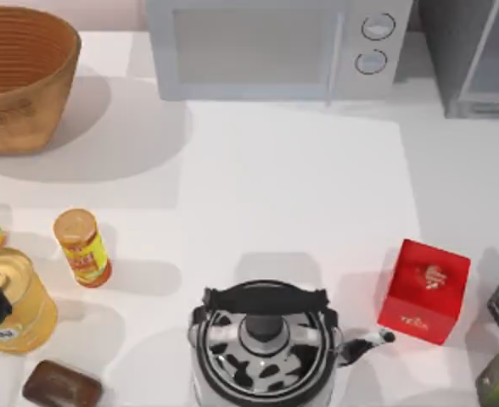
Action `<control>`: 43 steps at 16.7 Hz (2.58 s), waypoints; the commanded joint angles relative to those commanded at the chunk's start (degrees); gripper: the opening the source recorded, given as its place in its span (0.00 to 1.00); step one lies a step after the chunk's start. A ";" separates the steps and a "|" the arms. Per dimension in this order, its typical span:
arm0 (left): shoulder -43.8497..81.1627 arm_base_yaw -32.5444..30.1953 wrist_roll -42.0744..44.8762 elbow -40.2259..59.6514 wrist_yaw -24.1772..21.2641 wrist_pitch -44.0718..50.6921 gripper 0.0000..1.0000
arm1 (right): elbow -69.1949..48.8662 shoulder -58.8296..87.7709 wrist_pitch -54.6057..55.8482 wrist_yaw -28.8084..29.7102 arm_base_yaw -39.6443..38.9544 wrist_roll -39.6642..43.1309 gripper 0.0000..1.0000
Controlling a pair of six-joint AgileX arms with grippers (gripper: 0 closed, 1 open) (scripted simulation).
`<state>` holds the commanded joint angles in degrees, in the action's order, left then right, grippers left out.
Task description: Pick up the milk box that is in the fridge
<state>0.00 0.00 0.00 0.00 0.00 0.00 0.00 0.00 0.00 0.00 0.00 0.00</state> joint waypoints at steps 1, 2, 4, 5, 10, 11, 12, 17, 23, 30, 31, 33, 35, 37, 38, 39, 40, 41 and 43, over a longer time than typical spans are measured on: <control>0.00 0.00 0.00 0.00 0.00 0.00 1.00 | 0.00 0.00 0.00 0.00 0.00 0.00 1.00; 0.00 0.00 0.00 0.00 0.00 0.00 1.00 | 0.00 0.02 0.02 -0.01 0.01 0.00 1.00; 0.00 0.00 0.00 0.00 0.00 0.00 1.00 | -0.31 1.72 1.80 -0.71 0.68 0.03 1.00; 0.00 0.00 0.00 0.00 0.00 0.00 1.00 | -0.62 3.46 3.60 -1.39 1.36 0.06 1.00; 0.00 0.00 0.00 0.00 0.00 0.00 1.00 | -3.03 21.14 21.21 -7.01 7.30 0.10 1.00; 0.00 0.00 0.00 0.00 0.00 0.00 1.00 | -3.53 26.42 25.98 -8.46 8.84 0.06 1.00; 0.00 0.00 0.00 0.00 0.00 0.00 1.00 | -3.99 32.13 30.94 -9.96 10.44 0.00 1.00; 0.00 0.00 0.00 0.00 0.00 0.00 1.00 | -5.87 62.86 55.84 -17.77 18.60 -0.54 1.00; 0.00 0.00 0.00 0.00 0.00 0.00 1.00 | -8.47 90.88 80.32 -25.72 26.76 -1.01 1.00; 0.00 0.00 0.00 0.00 0.00 0.00 1.00 | -10.56 102.75 92.71 -29.45 30.57 -1.03 1.00; 0.00 0.00 0.00 0.00 0.00 0.00 1.00 | -10.56 102.75 92.71 -29.45 30.57 -1.03 1.00; 0.00 0.00 0.00 0.00 0.00 0.00 1.00 | -10.56 102.75 92.71 -29.45 30.57 -1.03 1.00; 0.00 0.00 0.00 0.00 0.00 0.00 1.00 | -10.47 102.70 92.51 -29.31 30.28 -1.01 1.00; 0.00 0.00 0.00 0.00 0.00 0.00 1.00 | -12.46 104.10 91.45 -28.70 29.74 -0.81 1.00; 0.00 0.00 0.00 0.00 0.00 0.00 1.00 | -14.33 105.24 90.50 -28.11 29.26 -0.68 1.00; 0.00 0.00 0.00 0.00 0.00 0.00 1.00 | -16.82 106.61 89.19 -27.37 28.64 -0.56 1.00; 0.00 0.00 0.00 0.00 0.00 0.00 1.00 | -19.88 108.15 87.60 -26.50 27.89 -0.46 1.00; 0.00 0.00 0.00 0.00 0.00 0.00 1.00 | -23.49 109.75 85.77 -25.54 27.02 -0.40 1.00; 0.00 0.00 0.00 0.00 0.00 0.00 1.00 | -32.03 113.13 81.60 -23.41 25.08 -0.36 1.00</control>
<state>0.00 0.00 0.00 0.00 0.00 0.00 -32.03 113.13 81.60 -23.41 25.08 -0.36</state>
